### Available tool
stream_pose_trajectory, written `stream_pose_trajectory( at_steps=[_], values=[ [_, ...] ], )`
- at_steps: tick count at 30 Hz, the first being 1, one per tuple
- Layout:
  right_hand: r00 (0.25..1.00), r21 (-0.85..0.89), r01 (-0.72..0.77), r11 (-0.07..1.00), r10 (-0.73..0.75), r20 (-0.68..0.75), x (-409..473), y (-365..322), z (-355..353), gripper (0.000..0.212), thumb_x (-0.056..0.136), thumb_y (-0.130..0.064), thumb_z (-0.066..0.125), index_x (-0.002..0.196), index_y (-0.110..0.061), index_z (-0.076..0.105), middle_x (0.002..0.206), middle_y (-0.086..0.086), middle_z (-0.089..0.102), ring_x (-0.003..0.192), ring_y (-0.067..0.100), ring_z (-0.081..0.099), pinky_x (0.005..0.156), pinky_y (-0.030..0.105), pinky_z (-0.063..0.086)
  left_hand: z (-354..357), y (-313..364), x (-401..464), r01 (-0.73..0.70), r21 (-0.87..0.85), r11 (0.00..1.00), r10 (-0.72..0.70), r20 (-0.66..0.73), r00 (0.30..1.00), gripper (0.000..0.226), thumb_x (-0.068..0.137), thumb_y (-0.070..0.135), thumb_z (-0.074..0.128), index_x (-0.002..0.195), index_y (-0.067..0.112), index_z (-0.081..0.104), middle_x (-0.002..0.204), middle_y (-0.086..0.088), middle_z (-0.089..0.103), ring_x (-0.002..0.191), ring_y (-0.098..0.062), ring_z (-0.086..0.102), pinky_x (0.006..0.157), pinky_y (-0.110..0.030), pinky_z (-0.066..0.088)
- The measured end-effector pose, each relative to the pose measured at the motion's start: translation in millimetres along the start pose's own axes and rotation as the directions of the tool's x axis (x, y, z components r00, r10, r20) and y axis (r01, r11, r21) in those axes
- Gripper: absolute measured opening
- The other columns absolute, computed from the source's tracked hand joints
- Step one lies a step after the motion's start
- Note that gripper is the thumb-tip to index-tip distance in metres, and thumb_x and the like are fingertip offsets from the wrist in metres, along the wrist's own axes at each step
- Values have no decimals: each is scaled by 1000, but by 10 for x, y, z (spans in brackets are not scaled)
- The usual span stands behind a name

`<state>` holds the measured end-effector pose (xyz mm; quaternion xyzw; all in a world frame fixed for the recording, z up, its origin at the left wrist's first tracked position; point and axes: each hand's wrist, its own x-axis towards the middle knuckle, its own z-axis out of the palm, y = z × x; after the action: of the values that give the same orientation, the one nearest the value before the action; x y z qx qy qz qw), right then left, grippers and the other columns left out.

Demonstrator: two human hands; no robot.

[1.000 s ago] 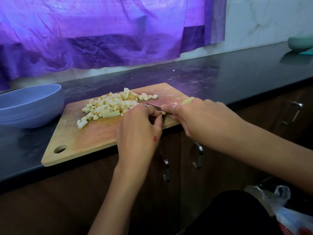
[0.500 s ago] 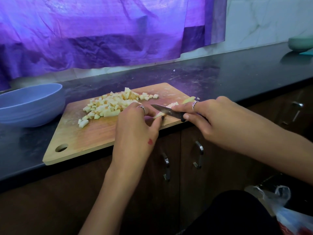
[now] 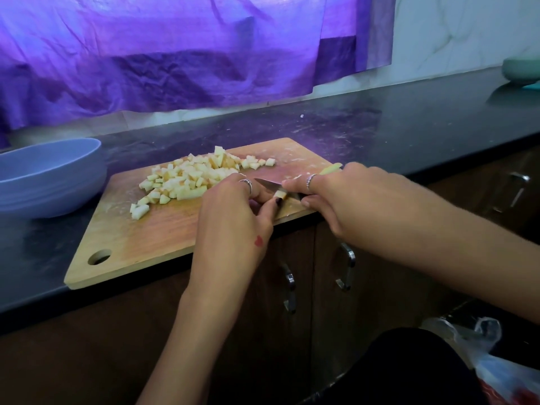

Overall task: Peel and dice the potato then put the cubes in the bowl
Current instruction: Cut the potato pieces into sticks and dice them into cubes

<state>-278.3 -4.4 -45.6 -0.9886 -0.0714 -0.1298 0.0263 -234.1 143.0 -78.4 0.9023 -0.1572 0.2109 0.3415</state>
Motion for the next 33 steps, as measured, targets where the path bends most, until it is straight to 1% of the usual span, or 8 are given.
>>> stream_pose_trajectory(
  at_steps=[2, 8, 17, 23, 25, 28, 31, 33],
  values=[
    [999, -19, -6, 1000, 5, -41, 1, -33, 62, 45, 101, -33, 40, 138, -56, 30, 98, -4, 52, 87, 24, 53, 66, 31, 33, -12, 9, -9, -4, 2, 1000, 4, 1, 1000, 9, 88, 25, 67, 87, 21, 76, 93, 4, 68, 81, -9, 59, 76, -23, 47],
    [987, 244, -12, 970, 51, -151, -49, 154, 103, 38, 99, -40, 37, 134, -52, 43, 72, 1, 45, 58, 18, 40, 62, 30, 36, 1, 2, -14, 3, 17, 1000, -3, -17, 1000, 14, 89, 31, 66, 90, 20, 75, 79, 9, 58, 65, 0, 48, 60, -14, 33],
    [998, 166, 11, 986, -1, -60, -191, 124, 48, 38, 99, -37, 40, 132, -56, 43, 59, -11, 32, 50, 8, 29, 51, 28, 33, 22, -29, -31, -52, 49, 997, 54, -43, 998, 10, 90, 27, 64, 91, 25, 74, 89, 6, 65, 72, -2, 52, 57, -7, 35],
    [999, 206, 23, 978, -29, 24, 11, 95, 34, 37, 100, -33, 41, 133, -49, 47, 114, -3, 63, 94, 21, 55, 78, 27, 40, 16, -22, 12, -29, 28, 999, 30, -17, 999, 11, 90, 28, 65, 93, 25, 75, 95, 6, 65, 74, -3, 54, 58, -12, 35],
    [999, 172, 15, 985, -22, 36, 13, 46, 34, 38, 101, -34, 39, 134, -51, 43, 97, -7, 58, 99, 24, 52, 81, 32, 39, 4, -22, 16, -21, 22, 1000, 21, -5, 1000, 11, 89, 29, 65, 93, 25, 75, 93, 6, 64, 70, 0, 51, 55, -8, 36],
    [999, 108, 3, 994, 2, -47, -49, 66, 52, 38, 101, -38, 35, 135, -55, 39, 73, -9, 36, 79, 26, 46, 72, 35, 41, -11, -12, 16, -17, 22, 1000, 17, -8, 1000, 13, 89, 30, 66, 89, 21, 75, 79, 9, 54, 65, 1, 46, 56, -3, 36],
    [990, 249, 1, 968, 35, -138, -84, 177, 88, 38, 99, -39, 39, 134, -52, 43, 94, 5, 62, 66, 18, 48, 68, 31, 40, -17, -14, 9, -22, 42, 999, 22, -6, 1000, 15, 90, 29, 64, 90, 18, 75, 71, 14, 46, 62, 1, 44, 57, -3, 34],
    [990, 279, 29, 960, 11, -144, -138, 188, 98, 37, 99, -35, 42, 132, -50, 48, 82, -3, 61, 55, 9, 37, 59, 24, 32, -16, -34, 12, -36, 57, 998, 37, -8, 999, 16, 91, 28, 63, 92, 17, 75, 76, 10, 48, 65, 2, 43, 58, -12, 34]
  ],
)
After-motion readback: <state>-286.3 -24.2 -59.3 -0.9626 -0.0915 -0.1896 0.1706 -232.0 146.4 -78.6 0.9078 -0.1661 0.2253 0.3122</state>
